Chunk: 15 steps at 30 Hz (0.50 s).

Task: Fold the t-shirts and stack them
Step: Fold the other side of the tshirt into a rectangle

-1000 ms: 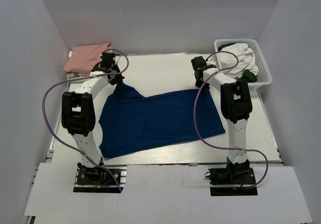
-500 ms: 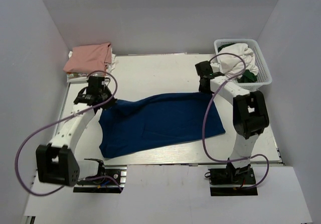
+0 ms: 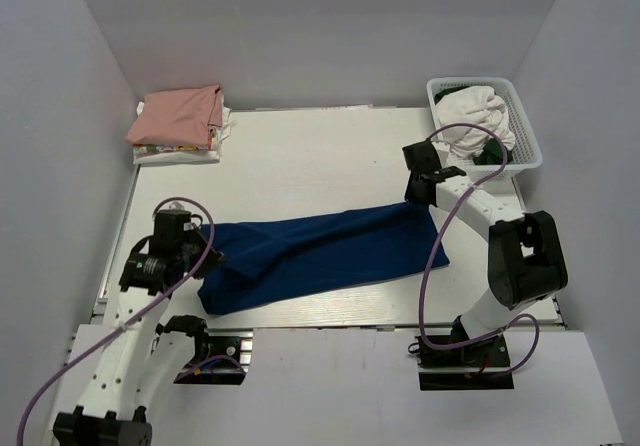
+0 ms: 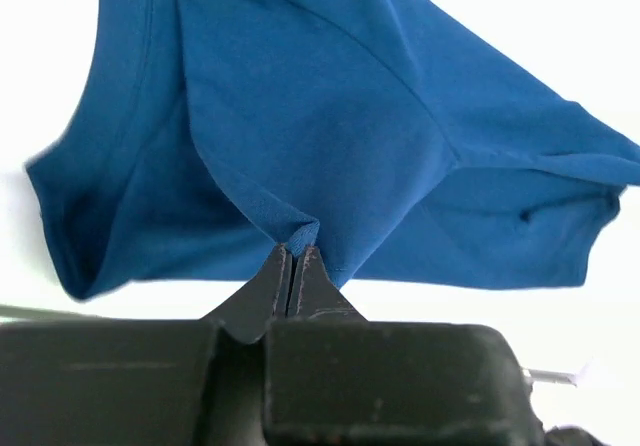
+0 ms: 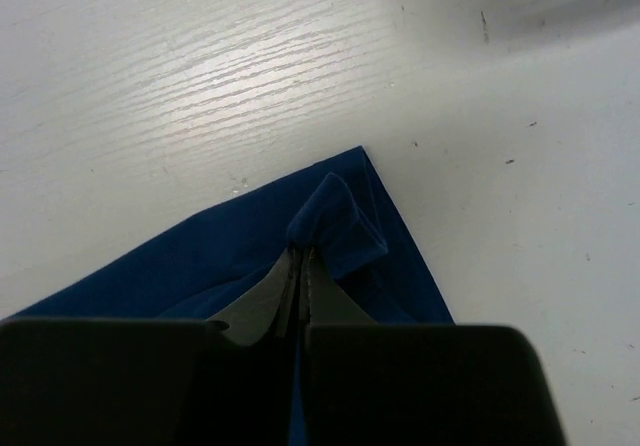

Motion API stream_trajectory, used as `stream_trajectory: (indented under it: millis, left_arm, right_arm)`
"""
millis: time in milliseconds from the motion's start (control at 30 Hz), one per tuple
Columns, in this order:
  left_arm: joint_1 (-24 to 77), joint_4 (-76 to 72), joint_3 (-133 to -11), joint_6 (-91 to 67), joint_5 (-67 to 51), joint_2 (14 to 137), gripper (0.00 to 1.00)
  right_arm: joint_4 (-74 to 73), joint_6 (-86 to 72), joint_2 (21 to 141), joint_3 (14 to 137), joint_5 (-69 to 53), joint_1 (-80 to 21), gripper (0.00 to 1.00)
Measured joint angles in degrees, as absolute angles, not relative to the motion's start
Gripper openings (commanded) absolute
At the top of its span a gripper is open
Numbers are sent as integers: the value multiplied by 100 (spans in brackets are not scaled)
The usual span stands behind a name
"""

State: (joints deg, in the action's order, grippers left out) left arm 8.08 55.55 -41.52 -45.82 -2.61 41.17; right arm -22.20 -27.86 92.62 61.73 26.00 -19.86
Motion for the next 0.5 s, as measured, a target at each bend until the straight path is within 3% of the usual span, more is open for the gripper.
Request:
stream_trajectory:
  millis: [100,200,233,300,333,400,433,500]
  left_arm:
    - [810,5782,-4084,-4654,-390,3745,0]
    - [810,5896,-3769,-4676,-539,3618,28]
    - [810,5922,-3638,-4685,-620,3636,31]
    - [810,5994,-3439,-4696,-827,3680,55]
    - [810,6025,-3400,-4676,-913,3688,60]
    - [810,6077,-3404,-4670,-1041,3677,84]
    - [810,6136,-3446,-4659,-1059,3649,100]
    - [810,6230,-3594,-4576,-1074,3621,100]
  right_arm:
    - [-2152,-2788,9205,6145,2532,-1986,0]
    - [-2034,-2790,9096,6014,2519,-1986,0]
    - [-2029,-2799,9070,5966,2517,-1986,0]
    - [-2014,-2827,9037,5830,2534,-1984,3]
    - [-2010,-2860,9037,5763,2539,-1984,16]
    - [-2029,-2985,9037,5590,2561,-1984,41]
    - [-2045,-3083,9037,5485,2615,-1981,75]
    - [-2202,-3332,9037,5339,2759,-1968,88]
